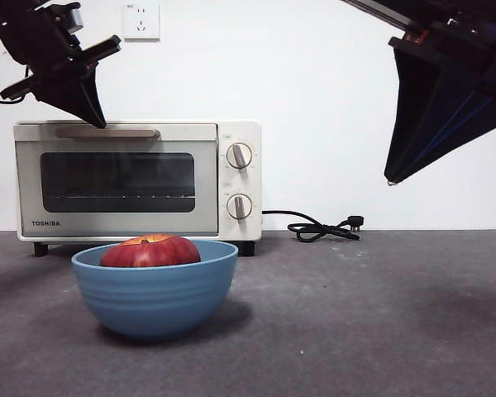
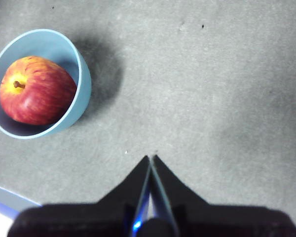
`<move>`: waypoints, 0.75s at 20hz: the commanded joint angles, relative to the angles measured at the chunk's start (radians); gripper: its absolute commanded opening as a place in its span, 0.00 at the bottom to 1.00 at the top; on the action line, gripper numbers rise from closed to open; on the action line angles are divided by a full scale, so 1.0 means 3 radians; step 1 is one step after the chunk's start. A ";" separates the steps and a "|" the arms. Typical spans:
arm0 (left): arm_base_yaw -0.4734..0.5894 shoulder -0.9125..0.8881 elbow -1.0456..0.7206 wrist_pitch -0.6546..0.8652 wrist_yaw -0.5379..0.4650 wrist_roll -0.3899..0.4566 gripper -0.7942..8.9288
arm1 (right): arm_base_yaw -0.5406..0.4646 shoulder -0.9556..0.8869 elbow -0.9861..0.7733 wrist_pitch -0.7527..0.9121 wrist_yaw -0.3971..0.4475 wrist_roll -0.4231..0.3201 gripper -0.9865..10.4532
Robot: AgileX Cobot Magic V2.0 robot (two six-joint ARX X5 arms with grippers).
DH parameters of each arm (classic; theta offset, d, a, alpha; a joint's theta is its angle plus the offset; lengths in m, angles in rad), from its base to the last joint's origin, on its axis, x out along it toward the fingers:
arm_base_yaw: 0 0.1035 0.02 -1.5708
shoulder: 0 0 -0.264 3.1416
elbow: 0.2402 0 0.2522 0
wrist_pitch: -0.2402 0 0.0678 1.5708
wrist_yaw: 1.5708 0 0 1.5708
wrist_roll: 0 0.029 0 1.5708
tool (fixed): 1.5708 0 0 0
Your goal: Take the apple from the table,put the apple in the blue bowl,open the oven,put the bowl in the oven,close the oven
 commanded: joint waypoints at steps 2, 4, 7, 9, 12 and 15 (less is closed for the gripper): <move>-0.0055 0.0216 -0.0178 -0.0406 -0.0223 0.0149 0.08 | 0.0000 -0.0003 -0.0037 -0.0015 -0.0001 -0.0005 0.08; -0.0055 0.0178 -0.0239 -0.0427 -0.0221 0.0164 0.08 | 0.0000 -0.0003 -0.0037 -0.0018 -0.0001 -0.0050 0.08; -0.0055 0.0067 -0.0437 -0.0310 -0.0221 0.0149 0.08 | 0.0000 -0.0003 -0.0037 -0.0018 -0.0001 -0.0053 0.08; -0.0056 -0.0045 -0.0640 -0.0146 -0.0220 0.0069 0.08 | 0.0000 -0.0003 -0.0037 -0.0018 -0.0001 -0.0061 0.08; -0.0062 -0.0182 -0.0922 0.0013 -0.0219 0.0015 0.08 | 0.0000 -0.0003 -0.0037 -0.0015 0.0000 -0.0064 0.08; -0.0064 -0.0207 -0.1088 0.0089 -0.0219 -0.0006 0.08 | 0.0000 -0.0003 -0.0037 -0.0010 0.0001 -0.0067 0.08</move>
